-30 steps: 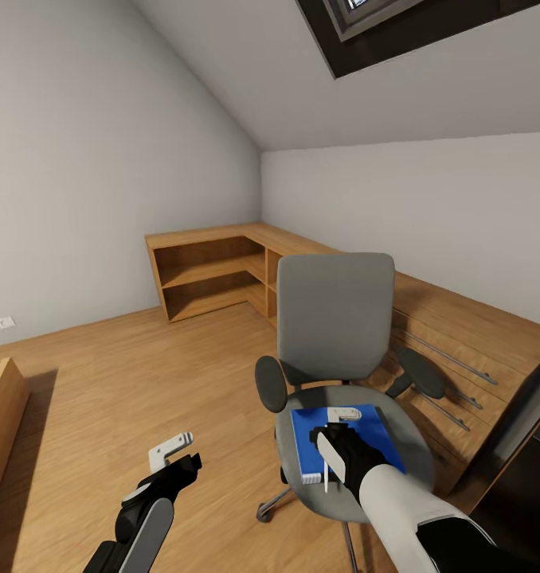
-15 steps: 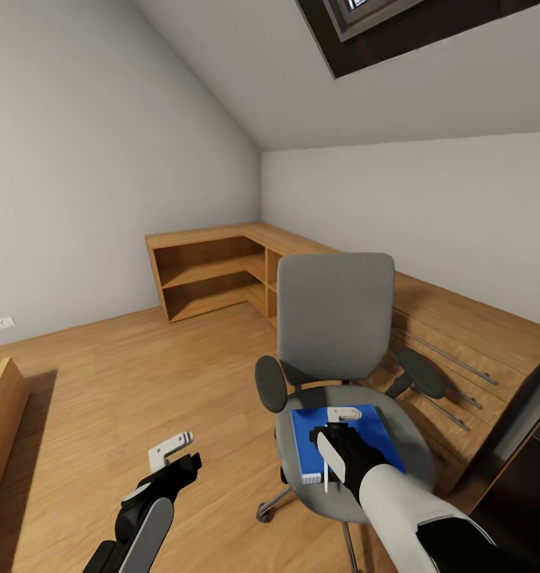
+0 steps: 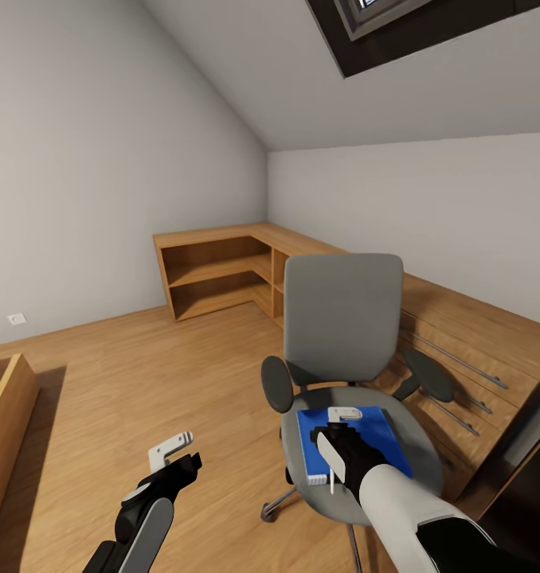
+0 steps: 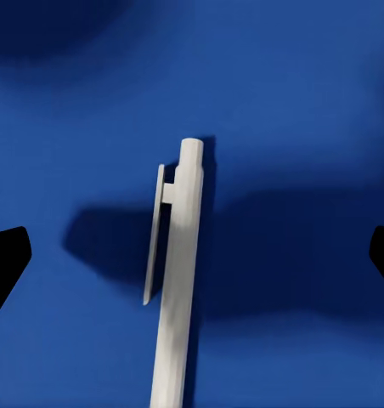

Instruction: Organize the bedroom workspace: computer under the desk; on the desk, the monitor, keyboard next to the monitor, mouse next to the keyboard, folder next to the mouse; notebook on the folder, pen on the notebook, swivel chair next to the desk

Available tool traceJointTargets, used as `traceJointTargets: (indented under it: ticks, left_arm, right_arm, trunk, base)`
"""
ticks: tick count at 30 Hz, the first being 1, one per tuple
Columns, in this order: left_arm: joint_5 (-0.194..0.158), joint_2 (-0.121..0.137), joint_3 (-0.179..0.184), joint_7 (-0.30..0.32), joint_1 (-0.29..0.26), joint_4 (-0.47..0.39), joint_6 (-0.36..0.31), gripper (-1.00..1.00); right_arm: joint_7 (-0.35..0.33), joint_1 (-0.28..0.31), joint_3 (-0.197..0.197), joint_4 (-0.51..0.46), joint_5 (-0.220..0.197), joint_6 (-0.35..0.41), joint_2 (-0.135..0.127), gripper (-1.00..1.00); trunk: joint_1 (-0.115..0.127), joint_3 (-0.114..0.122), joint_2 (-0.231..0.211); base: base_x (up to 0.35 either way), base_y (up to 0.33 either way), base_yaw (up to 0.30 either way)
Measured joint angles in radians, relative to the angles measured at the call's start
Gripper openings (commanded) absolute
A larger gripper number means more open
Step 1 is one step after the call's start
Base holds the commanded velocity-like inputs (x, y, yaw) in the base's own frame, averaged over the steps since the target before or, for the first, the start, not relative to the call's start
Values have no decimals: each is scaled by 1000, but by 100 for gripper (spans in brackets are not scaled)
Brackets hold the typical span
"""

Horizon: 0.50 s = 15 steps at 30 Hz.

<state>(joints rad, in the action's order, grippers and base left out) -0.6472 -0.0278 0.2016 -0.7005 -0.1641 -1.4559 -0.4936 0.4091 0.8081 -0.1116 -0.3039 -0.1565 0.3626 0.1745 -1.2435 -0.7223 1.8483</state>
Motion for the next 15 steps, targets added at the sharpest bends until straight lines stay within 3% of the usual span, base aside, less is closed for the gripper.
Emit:
traceJointTargets:
  ticks: [6,15]
  left_arm:
    - [0,0,0,0,0,-1,0,100]
    - [0,0,1,0,0,-2,0,100]
  right_arm:
    - [0,0,0,0,0,0,0,100]
    - [0,0,0,1,-2,0,0,100]
  trunk:
    - [0,0,0]
    - [0,0,0]
  base:
    - [0,0,7]
    - [0,0,84]
